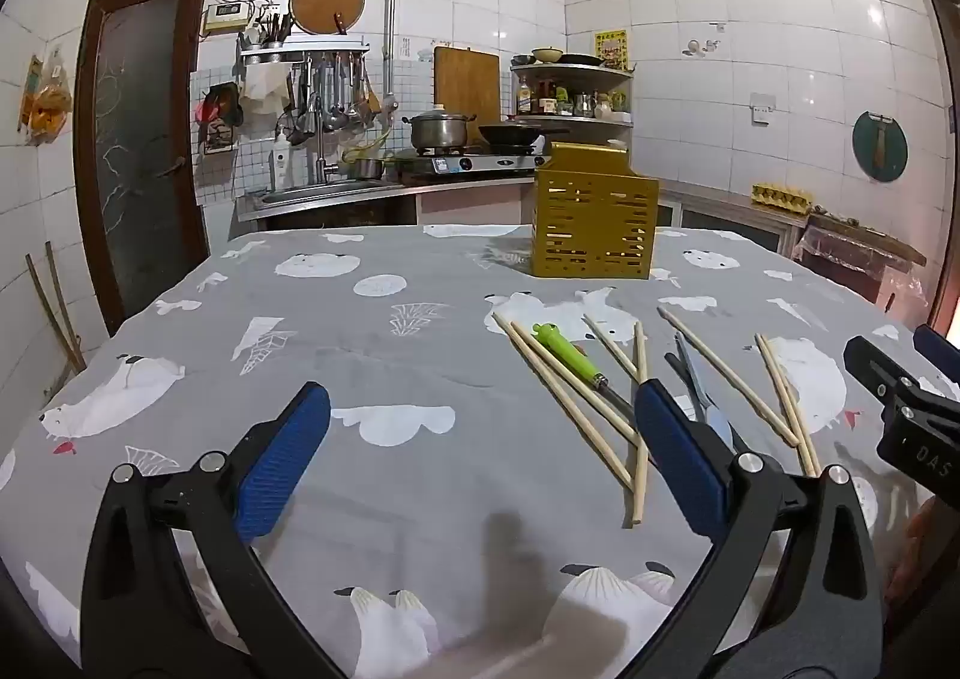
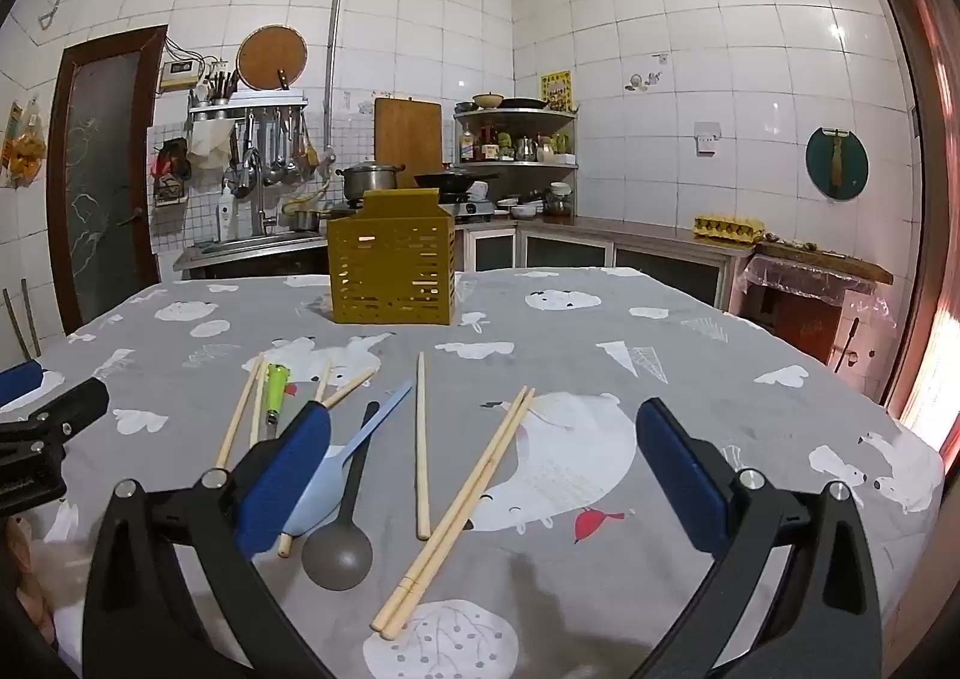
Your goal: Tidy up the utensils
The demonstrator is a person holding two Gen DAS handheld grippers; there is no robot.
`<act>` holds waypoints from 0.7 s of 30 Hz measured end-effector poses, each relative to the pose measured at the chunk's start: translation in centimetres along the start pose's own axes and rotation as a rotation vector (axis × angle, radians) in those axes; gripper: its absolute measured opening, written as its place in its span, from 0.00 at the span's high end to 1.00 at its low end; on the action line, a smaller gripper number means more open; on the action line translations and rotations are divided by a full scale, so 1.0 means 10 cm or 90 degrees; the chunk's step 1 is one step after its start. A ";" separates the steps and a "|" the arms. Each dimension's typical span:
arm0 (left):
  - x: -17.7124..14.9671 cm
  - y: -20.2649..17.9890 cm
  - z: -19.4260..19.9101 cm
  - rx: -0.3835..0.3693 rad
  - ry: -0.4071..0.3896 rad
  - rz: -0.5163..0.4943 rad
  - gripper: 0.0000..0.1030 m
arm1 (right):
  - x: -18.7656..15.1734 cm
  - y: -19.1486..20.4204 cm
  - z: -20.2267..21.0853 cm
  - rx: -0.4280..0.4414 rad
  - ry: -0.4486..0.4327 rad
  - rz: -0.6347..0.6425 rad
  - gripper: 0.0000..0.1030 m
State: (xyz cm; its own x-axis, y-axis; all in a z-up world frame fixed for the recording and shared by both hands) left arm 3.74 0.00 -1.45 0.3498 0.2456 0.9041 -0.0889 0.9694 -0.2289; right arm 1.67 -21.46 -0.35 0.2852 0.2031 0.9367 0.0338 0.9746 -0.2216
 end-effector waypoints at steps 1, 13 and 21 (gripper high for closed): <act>0.00 0.00 0.00 0.001 0.002 0.001 0.05 | 0.00 0.00 0.00 -0.001 0.000 0.000 0.03; -0.01 0.04 -0.05 -0.002 -0.002 0.000 0.05 | -0.01 0.02 -0.02 -0.008 -0.004 0.010 0.03; 0.00 -0.01 0.03 -0.004 -0.005 -0.003 0.05 | 0.00 0.02 0.02 -0.012 -0.012 0.010 0.03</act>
State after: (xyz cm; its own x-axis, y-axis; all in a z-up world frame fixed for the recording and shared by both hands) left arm 3.48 -0.10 -1.30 0.3429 0.2415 0.9078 -0.0822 0.9704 -0.2271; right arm 1.50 -21.21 -0.31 0.2672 0.2199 0.9382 0.0475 0.9694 -0.2408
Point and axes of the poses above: each gripper's, at about its wrist camera, not at the fingertips, and z roughly against the way its jaws point, y to its left, x to its top, the point moved 4 cm from there along -z, roughly the way its jaws point, and after that the axes turned 15 degrees about z, right-handed, at the moved point
